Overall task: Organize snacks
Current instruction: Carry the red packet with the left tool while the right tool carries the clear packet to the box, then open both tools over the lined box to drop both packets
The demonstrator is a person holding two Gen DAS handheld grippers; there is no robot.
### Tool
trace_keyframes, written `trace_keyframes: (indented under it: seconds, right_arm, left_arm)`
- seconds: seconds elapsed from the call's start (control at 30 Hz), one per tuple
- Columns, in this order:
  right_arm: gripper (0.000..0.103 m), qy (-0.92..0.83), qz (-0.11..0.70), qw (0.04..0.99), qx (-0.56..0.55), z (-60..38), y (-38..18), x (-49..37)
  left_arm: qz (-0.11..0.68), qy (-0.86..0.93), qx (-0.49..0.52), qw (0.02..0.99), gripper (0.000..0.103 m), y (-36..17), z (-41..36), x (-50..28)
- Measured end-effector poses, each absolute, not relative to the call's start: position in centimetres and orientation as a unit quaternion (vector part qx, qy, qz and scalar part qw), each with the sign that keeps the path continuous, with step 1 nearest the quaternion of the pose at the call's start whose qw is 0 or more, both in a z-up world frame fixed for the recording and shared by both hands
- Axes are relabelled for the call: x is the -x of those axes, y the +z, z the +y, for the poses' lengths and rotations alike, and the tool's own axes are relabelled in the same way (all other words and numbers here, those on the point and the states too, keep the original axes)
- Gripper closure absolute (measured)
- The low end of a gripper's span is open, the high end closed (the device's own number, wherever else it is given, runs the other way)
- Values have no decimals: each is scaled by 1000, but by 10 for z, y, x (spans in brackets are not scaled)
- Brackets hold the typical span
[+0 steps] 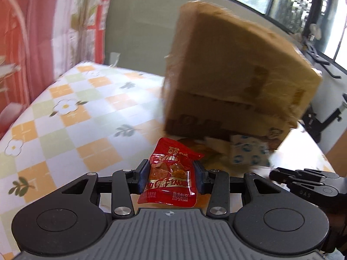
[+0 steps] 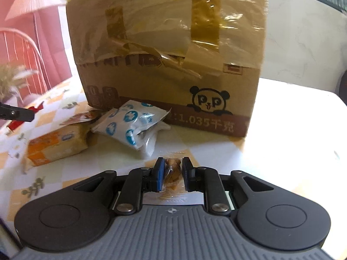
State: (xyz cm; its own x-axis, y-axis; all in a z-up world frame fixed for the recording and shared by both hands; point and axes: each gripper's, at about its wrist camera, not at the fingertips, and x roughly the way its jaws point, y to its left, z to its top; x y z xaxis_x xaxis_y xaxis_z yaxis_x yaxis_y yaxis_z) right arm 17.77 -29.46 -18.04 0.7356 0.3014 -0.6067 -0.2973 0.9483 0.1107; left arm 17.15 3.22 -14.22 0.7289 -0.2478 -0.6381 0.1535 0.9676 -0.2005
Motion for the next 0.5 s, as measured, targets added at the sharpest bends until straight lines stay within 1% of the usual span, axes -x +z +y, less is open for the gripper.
trace_keyframes:
  seconds: [0.1, 0.23, 0.5]
  right_arm:
    - [84, 159, 311, 937, -21, -302, -170, -167]
    - [84, 162, 272, 948, -38, -309, -143, -157]
    - [84, 196, 144, 969, -51, -309, -49, -171]
  left_arm:
    - [333, -128, 57, 932, 58, -129, 18, -169]
    - [290, -154, 53, 943, 58, -100, 6, -168]
    - [185, -185, 38, 964, 58, -29, -10, -190]
